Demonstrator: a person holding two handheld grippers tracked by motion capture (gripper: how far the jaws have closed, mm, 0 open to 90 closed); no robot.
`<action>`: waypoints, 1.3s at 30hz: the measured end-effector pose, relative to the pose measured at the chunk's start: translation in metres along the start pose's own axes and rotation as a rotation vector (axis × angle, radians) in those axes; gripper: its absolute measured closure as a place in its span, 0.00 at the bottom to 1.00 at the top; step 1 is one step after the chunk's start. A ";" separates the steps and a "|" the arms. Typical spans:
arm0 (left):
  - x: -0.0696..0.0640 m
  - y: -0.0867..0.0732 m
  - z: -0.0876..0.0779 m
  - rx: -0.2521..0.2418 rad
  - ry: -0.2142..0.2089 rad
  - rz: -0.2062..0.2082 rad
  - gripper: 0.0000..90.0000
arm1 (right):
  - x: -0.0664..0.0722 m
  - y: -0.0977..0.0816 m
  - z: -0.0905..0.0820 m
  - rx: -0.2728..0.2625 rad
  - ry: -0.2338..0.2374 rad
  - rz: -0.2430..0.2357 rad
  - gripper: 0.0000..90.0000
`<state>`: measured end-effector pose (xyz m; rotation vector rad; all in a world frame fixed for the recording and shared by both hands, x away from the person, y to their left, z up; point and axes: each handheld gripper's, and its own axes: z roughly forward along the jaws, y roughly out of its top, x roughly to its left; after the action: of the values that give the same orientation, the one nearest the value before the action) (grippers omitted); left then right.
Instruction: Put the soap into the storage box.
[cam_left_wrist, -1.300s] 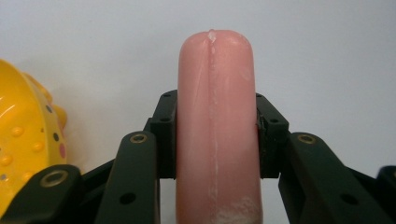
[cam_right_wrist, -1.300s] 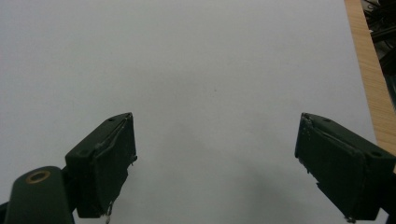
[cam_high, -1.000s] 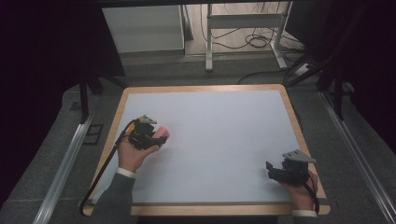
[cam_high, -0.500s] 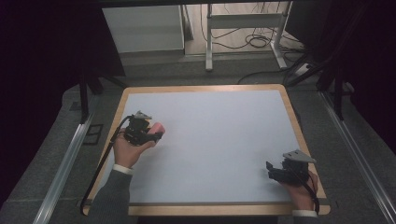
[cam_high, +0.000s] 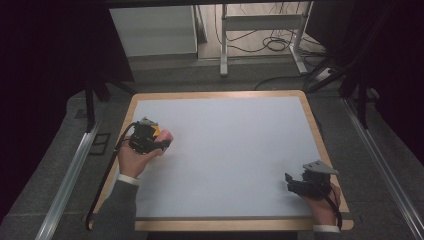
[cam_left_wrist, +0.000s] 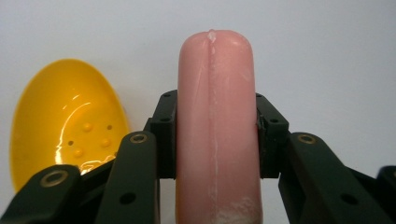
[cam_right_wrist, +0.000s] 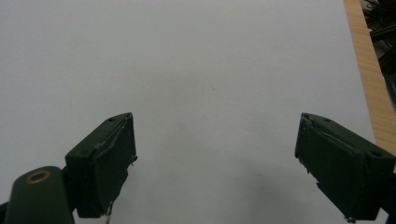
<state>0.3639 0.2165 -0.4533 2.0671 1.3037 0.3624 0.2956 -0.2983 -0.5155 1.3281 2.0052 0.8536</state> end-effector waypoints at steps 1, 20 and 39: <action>0.001 0.000 0.000 0.001 0.001 -0.001 0.67 | 0.000 0.000 0.000 0.000 0.000 0.000 0.13; 0.018 0.003 -0.002 0.009 0.032 -0.026 0.67 | 0.002 0.000 0.001 0.003 -0.001 -0.006 0.13; 0.045 0.002 -0.006 0.024 0.061 -0.065 0.67 | 0.002 0.000 0.000 0.000 -0.002 -0.005 0.13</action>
<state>0.3831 0.2578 -0.4520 2.0424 1.4138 0.3849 0.2953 -0.2968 -0.5159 1.3235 2.0061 0.8490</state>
